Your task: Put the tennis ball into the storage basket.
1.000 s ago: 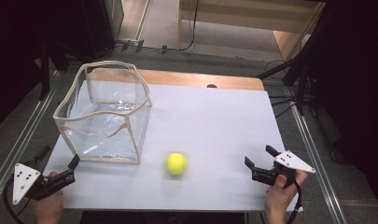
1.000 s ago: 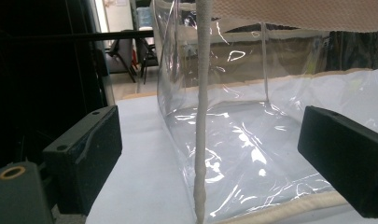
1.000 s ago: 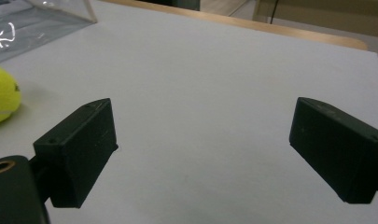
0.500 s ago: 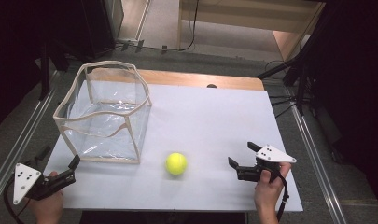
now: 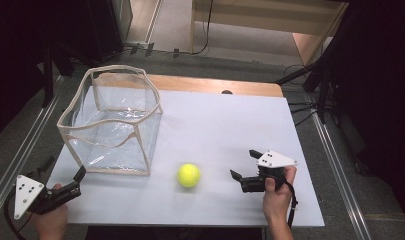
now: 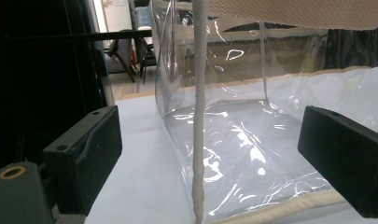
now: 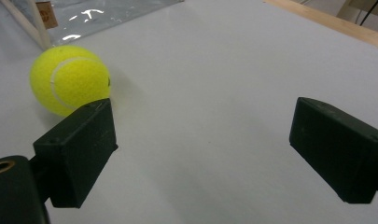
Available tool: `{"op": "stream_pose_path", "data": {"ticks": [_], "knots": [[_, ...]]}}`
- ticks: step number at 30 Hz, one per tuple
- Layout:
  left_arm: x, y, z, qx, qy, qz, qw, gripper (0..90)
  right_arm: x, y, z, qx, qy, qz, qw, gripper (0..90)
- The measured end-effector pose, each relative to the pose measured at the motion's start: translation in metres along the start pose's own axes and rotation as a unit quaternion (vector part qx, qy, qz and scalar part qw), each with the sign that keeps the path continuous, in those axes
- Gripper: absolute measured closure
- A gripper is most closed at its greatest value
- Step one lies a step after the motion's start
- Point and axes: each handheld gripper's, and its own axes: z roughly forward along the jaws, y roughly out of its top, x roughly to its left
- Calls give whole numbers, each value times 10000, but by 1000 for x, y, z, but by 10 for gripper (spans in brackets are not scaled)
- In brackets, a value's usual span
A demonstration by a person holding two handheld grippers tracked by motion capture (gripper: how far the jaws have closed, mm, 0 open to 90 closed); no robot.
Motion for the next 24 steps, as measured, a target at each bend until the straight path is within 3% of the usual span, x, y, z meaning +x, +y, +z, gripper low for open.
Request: {"op": "stream_pose_path", "data": {"ticks": [12,24], "knots": [[-1,0,0,21,5,35,10000,67,18,19,21,232,372,-351,9984,63],[-1,0,0,7,1,14,10000,68,32,28,40,475,632,-533,9954,63]]}}
